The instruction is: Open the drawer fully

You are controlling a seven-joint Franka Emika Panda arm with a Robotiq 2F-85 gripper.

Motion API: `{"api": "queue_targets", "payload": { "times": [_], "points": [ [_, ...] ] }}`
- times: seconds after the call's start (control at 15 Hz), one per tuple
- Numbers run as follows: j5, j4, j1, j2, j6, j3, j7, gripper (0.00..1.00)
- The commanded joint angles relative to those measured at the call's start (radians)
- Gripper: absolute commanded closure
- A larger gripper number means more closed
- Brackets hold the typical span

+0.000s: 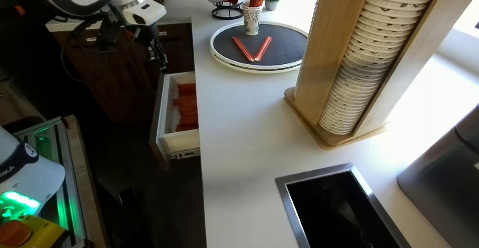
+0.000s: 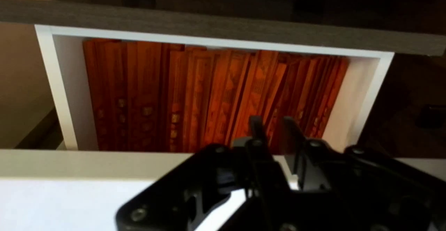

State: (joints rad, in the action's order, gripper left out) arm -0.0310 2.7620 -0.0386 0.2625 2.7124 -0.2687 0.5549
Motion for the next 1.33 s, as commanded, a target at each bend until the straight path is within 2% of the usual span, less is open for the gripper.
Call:
{"api": "queue_targets", "payload": {
  "times": [0.0,0.07,0.4,0.67,0.87,1.27],
  "points": [
    [0.0,-0.014,0.016,-0.097,-0.019,0.02,0.031,1.0],
    [0.008,-0.002,0.024,-0.055,-0.004,0.032,0.011,1.0],
    [0.009,-0.011,0.028,-0.069,-0.003,0.044,0.01,0.99],
    [0.034,-0.022,0.021,-0.154,0.026,0.044,0.029,1.0],
    [0.015,-0.028,0.041,-0.218,0.049,0.062,0.014,1.0],
    [0.122,-0.034,0.07,-0.289,0.097,0.104,0.062,1.0]
  ]
}}
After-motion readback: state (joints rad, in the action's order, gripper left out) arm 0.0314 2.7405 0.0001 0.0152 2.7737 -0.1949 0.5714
